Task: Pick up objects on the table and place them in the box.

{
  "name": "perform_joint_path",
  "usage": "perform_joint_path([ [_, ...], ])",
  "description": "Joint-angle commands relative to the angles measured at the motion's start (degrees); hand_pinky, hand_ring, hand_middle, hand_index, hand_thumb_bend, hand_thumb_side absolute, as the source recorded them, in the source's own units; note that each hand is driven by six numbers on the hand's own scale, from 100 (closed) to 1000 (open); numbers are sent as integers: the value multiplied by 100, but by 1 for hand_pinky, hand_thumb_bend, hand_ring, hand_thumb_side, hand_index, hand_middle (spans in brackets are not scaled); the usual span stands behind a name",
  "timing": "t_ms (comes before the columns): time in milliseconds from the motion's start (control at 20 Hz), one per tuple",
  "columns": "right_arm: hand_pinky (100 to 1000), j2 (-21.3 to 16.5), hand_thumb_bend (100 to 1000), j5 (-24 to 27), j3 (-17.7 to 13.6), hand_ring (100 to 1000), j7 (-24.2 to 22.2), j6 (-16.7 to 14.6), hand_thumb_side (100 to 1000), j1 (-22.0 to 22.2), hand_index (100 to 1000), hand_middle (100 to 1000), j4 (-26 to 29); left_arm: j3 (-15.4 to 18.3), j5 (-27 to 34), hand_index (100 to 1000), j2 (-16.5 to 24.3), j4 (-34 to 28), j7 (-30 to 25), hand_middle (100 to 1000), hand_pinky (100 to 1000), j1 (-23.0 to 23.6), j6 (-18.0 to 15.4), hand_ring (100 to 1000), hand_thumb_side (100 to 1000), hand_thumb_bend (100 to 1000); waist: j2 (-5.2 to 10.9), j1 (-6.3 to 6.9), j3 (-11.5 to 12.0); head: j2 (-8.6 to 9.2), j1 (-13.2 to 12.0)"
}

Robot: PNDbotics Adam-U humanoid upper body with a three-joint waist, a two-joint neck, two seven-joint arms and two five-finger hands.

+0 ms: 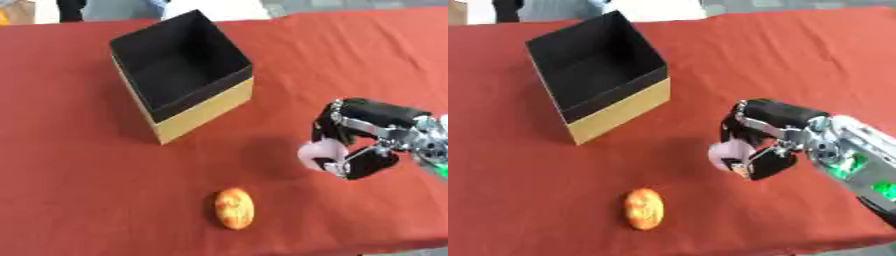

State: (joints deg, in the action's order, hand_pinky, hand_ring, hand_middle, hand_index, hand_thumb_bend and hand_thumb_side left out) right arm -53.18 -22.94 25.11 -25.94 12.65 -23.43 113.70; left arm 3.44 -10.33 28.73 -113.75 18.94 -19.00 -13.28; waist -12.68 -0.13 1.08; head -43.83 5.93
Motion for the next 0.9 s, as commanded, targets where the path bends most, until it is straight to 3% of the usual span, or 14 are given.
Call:
perform_joint_path([
  [50, 361, -212, 100, 100, -274, 371, -66, -47, 100, -219, 482, 346, 89, 77, -36, 862, 113, -84, -19, 792, 612, -31, 6, 930, 360, 100, 103, -6, 6, -29, -42],
  [250, 375, -247, 100, 82, -495, 379, -292, -121, 100, -630, 485, 350, 89, 78, -43, 862, 120, -84, -23, 792, 612, -31, 13, 930, 360, 100, 107, -30, 15, -29, -69],
  [450, 402, -158, 145, -260, -649, 397, -770, -126, 100, -1375, 490, 359, 89, 72, -43, 862, 127, -84, -22, 792, 612, -39, 12, 929, 358, 100, 122, -47, 33, -29, -67],
  [650, 408, 187, 159, -647, -625, 396, -1323, 30, 100, -2254, 487, 360, 89, 65, -39, 862, 127, -84, -22, 793, 613, -46, 10, 929, 353, 100, 122, -42, 81, -29, -12],
  [900, 419, 735, 168, -1176, -548, 396, -1933, 463, 100, -3170, 489, 363, 89, 54, -31, 862, 123, -84, -26, 793, 612, -78, 6, 930, 360, 100, 86, -39, 128, -29, 77],
])
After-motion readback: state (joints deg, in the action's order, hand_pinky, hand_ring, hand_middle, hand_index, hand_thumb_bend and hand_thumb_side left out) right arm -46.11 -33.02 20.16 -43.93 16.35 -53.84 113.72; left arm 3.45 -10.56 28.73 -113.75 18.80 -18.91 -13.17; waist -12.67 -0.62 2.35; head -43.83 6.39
